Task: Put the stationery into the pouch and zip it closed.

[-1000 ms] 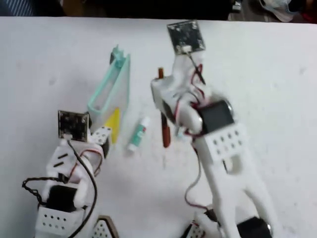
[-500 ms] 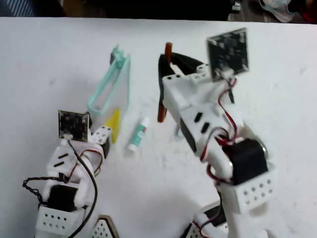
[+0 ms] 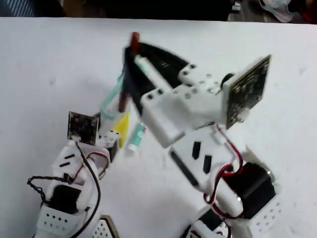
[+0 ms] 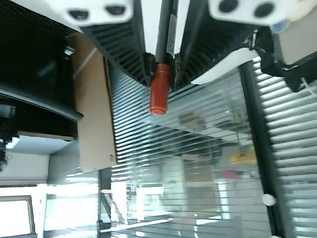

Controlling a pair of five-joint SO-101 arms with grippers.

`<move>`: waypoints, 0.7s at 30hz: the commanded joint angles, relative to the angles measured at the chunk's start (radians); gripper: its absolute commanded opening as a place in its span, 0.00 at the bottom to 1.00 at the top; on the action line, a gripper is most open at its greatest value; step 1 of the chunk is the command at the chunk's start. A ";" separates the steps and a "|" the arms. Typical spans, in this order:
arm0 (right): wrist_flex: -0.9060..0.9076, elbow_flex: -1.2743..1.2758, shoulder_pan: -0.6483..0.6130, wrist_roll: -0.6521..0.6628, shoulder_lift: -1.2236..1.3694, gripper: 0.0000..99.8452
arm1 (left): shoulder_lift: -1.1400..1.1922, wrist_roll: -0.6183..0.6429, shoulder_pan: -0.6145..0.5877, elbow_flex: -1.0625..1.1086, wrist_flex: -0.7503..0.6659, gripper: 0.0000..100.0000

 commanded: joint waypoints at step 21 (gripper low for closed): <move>-0.254 0.319 0.071 0.003 -0.027 0.02 | -0.007 -0.011 0.015 -0.031 0.006 0.20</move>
